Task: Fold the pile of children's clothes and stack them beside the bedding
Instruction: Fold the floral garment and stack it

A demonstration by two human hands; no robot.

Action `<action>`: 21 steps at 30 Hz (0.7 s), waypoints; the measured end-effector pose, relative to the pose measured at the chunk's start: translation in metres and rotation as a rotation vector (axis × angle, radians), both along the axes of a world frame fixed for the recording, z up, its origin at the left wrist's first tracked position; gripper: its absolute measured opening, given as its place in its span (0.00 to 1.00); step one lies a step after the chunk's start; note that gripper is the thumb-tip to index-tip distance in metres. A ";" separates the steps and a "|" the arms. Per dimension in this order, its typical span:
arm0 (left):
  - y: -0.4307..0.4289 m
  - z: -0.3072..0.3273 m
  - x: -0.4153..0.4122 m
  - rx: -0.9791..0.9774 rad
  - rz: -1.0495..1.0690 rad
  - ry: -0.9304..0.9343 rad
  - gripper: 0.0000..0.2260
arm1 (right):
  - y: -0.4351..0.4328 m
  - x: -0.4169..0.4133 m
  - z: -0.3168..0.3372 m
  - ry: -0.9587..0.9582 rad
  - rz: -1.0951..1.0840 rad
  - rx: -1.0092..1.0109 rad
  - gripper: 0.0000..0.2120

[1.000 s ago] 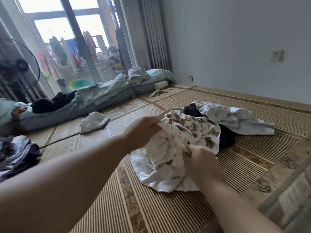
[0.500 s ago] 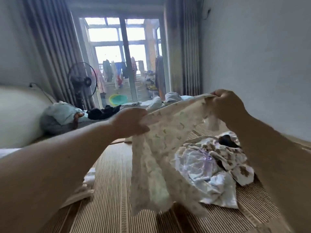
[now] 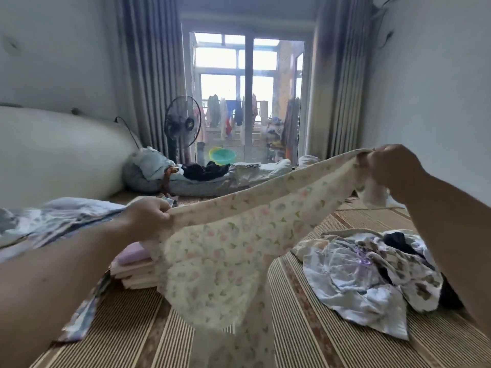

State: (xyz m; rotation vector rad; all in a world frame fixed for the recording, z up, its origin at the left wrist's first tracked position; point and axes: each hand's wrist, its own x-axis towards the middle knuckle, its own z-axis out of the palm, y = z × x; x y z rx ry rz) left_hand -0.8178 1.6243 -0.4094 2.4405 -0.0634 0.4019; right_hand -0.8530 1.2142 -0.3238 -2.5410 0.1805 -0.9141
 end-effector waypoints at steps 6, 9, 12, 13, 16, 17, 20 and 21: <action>-0.012 0.002 -0.009 -0.293 -0.074 0.048 0.07 | 0.035 0.012 -0.066 0.307 0.114 0.199 0.11; -0.045 -0.002 -0.013 -0.244 -0.157 0.160 0.11 | 0.071 -0.005 -0.105 0.704 0.388 0.176 0.24; -0.083 -0.010 -0.020 -0.262 -0.302 0.262 0.11 | 0.119 -0.012 -0.132 0.611 0.746 0.319 0.54; -0.095 -0.014 -0.023 -0.307 -0.327 0.275 0.10 | 0.136 -0.011 -0.137 0.491 0.824 0.307 0.57; -0.123 -0.026 -0.032 -0.404 -0.256 0.201 0.10 | 0.168 -0.011 -0.142 0.253 0.873 0.194 0.49; -0.126 -0.029 -0.034 -0.504 -0.239 0.190 0.09 | 0.169 -0.008 -0.144 0.196 0.842 0.167 0.44; -0.120 -0.035 -0.040 -0.879 -0.355 0.307 0.06 | 0.156 -0.003 -0.135 0.077 0.632 -0.119 0.20; -0.114 -0.039 -0.044 -0.885 -0.431 0.376 0.04 | 0.149 0.000 -0.130 0.045 0.575 -0.115 0.12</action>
